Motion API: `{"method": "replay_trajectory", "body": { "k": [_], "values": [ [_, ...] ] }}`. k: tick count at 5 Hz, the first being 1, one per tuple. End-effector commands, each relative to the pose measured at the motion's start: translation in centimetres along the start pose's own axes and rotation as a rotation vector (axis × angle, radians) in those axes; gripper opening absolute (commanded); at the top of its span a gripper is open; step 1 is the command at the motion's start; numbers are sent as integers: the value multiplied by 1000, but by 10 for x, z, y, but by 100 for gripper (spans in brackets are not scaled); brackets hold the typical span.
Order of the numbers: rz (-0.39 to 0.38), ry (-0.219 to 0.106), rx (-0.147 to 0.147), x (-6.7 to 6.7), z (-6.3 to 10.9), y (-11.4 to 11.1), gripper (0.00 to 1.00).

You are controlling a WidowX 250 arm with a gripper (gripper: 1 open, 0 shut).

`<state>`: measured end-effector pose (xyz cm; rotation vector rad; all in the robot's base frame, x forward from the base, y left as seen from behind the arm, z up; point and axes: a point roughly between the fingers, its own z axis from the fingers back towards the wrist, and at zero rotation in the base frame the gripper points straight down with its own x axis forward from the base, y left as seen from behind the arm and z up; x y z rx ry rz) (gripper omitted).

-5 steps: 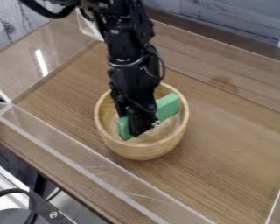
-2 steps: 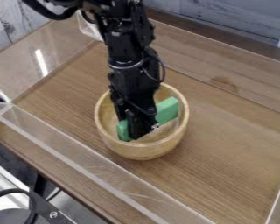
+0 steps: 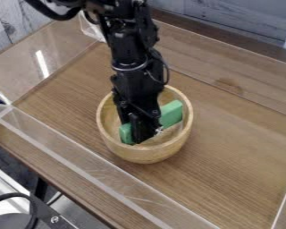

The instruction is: Put the green block in the brown bowl

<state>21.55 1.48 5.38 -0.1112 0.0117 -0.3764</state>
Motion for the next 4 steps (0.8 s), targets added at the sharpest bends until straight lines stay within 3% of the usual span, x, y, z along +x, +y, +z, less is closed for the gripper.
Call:
{"method": "replay_trajectory", "body": {
  "k": [1,4],
  "values": [
    [-10,-37,18,12,10,4,0],
    [-8,-31,10,14,11,4,0]
  ]
}}
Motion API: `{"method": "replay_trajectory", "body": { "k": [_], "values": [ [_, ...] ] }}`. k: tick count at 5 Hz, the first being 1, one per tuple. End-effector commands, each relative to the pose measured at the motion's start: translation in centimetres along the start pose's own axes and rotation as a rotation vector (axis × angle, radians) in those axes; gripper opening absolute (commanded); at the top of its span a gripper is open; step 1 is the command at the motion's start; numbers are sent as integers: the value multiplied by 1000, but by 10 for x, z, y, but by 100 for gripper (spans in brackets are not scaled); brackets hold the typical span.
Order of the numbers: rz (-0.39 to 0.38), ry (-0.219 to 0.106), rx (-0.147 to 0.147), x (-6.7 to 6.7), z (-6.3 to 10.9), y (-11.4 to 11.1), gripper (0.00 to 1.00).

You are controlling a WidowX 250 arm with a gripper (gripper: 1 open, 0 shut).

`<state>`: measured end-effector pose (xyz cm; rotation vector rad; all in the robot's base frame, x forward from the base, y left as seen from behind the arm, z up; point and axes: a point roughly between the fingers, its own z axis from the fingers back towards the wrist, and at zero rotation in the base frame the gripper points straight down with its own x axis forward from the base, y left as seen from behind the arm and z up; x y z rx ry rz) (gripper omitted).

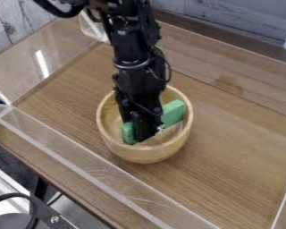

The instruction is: Put the green block in the brown bowl

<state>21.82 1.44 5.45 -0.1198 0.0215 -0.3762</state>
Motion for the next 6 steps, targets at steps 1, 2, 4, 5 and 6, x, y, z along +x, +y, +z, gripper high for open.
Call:
{"method": "replay_trajectory", "body": {
  "k": [1,2,4,5,6],
  "values": [
    [-8,-37,18,11,10,3,0],
    [-7,-36,15,11,10,4,0],
    [-5,-33,10,12,11,4,0],
    [-4,-32,7,12,11,5,0],
    [-3,-29,6,13,11,5,0]
  ]
}}
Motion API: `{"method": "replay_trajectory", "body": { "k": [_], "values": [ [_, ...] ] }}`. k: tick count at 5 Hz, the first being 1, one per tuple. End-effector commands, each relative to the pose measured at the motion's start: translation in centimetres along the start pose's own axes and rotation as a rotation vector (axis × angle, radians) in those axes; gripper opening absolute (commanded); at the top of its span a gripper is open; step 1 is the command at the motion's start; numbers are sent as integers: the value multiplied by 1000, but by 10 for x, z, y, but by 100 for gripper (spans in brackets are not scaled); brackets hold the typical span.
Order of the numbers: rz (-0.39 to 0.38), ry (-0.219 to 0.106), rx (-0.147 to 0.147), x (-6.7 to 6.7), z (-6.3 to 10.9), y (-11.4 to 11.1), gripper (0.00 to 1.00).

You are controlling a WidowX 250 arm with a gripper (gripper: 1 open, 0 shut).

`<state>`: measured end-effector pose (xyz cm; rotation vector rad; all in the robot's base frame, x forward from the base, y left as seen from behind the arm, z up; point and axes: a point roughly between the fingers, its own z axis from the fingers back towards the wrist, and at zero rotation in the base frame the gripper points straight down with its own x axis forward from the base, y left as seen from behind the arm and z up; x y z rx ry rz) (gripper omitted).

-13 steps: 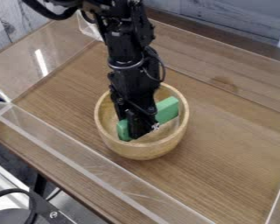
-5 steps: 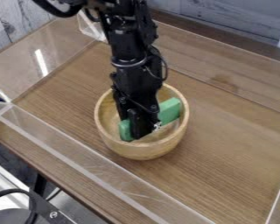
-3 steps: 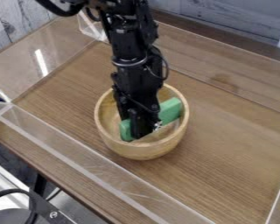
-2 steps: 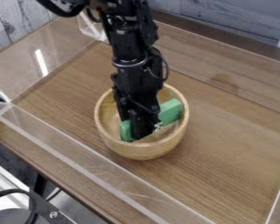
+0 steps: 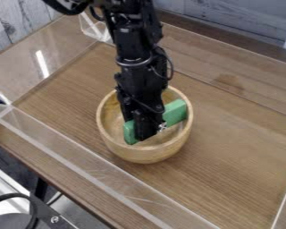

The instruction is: Put the green block in the brown bowl

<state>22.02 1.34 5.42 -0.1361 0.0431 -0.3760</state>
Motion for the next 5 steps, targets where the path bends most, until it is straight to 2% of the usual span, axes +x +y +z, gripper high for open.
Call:
{"method": "replay_trajectory", "body": {
  "k": [1,5],
  "values": [
    [-3,-44,25,12,12,6,0],
    [0,-32,21,16,10,8,0]
  ]
}}
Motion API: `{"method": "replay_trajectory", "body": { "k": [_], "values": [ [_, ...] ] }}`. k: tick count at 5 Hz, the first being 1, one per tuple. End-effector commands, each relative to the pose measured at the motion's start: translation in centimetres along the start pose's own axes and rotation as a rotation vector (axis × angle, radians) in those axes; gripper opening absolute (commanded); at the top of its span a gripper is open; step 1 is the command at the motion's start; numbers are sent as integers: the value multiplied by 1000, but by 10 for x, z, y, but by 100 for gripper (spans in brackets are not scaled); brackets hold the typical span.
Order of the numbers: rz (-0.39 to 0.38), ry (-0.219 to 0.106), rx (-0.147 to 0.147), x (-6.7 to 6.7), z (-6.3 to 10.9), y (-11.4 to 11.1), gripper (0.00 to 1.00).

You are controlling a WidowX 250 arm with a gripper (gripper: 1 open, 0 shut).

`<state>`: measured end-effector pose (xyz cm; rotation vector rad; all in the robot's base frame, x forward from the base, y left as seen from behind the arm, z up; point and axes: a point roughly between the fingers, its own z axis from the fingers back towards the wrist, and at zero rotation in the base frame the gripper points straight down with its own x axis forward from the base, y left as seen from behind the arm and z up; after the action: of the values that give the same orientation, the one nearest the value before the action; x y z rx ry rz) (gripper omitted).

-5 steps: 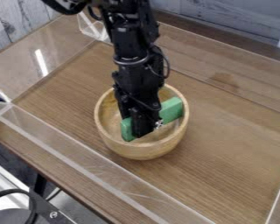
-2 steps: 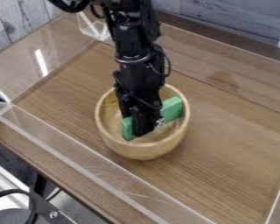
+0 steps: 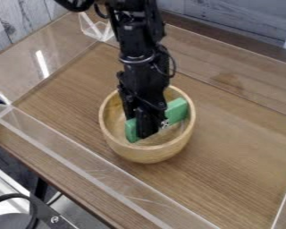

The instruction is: Put the green block in the brown bowl

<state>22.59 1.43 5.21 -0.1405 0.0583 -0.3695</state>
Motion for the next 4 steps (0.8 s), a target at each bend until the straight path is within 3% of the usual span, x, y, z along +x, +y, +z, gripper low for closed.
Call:
{"method": "replay_trajectory", "body": {
  "k": [1,4],
  "values": [
    [-8,-42,27,12,12,5,0],
    [-3,-28,25,14,8,8,0]
  ]
}}
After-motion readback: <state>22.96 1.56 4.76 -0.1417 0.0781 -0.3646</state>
